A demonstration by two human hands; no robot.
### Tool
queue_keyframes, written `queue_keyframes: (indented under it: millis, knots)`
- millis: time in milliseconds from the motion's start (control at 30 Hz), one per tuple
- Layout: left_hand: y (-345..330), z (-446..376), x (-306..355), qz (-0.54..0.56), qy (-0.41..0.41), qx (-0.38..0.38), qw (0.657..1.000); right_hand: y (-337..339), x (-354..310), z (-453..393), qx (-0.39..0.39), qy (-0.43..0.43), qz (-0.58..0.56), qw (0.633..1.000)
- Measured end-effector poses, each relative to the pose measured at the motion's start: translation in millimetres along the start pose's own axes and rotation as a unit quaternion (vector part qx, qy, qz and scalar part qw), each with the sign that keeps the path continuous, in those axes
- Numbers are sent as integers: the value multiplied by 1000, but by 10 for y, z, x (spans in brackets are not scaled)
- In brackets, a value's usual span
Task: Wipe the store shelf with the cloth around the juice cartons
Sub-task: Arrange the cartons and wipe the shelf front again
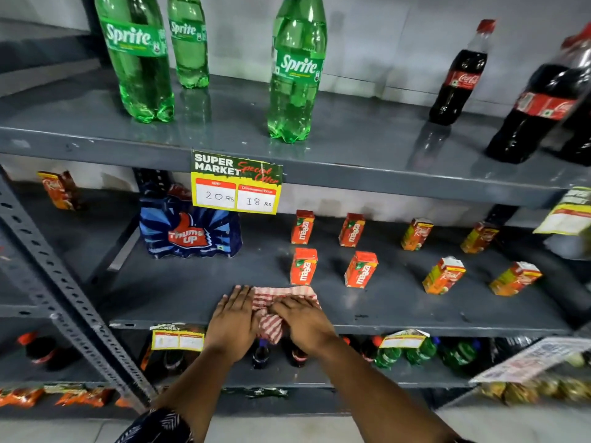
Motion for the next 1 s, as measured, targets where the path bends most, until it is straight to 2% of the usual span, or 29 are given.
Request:
queue_keyframes:
  millis: [133,333,500,767,867,1000]
  knots:
    - [-24,46,58,8,-8,2,1000,66,300,231,-6,-14,13,1000]
    - [-113,138,275,-52,-35,-18,998,171,727,537,-7,-32,27,999]
    - [-153,136,495,-70,-15,-22,997,325,1198,864,-3,-63,33,997]
    - [-214,204,629,-103,43,-69,991,674,1744,1363,-25,-95,8,995]
    - [66,191,829,-127,47,-5,991,998,1761,1430,12,-105,4,994]
    - [578,299,1258,-163,32,127,978,1626,1417,1446,106,-57,-12,993]
Point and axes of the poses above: each hand's wrist, its own z-axis away from the middle knuckle, its own y-axis out of the back of the hand, x = y × z, the point moved 9 cm from there along -z, towards the middle knuckle, and after that the axes turned 2 degrees about -y, right-handed, at the moved point
